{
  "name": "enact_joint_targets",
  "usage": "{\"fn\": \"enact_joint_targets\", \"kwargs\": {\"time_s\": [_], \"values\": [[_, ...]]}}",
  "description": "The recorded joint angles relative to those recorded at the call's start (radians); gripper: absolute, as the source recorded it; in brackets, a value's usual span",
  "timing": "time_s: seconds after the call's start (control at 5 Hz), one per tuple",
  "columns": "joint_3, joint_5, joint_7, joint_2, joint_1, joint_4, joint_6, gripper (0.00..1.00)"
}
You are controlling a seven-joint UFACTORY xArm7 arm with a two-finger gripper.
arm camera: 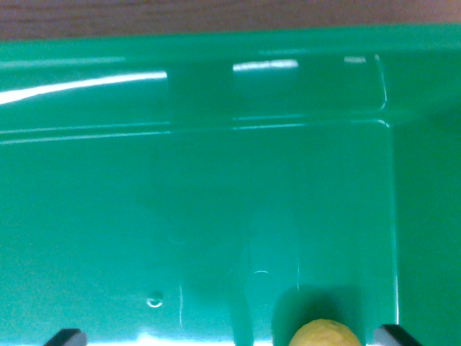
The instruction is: Pick fruit
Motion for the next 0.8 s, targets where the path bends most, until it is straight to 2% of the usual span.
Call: {"fn": "enact_joint_targets", "kwargs": {"time_s": [0.2,0.4,0.6,0.8], "values": [[0.000,0.0000,0.000,0.000,0.0000,0.000,0.000,0.00],[-0.009,-0.0082,0.002,0.018,-0.0082,-0.040,-0.045,0.00],[-0.009,-0.0082,0.002,0.018,-0.0082,-0.040,-0.045,0.00],[-0.019,-0.0166,0.004,0.037,-0.0166,-0.080,-0.090,0.00]]}}
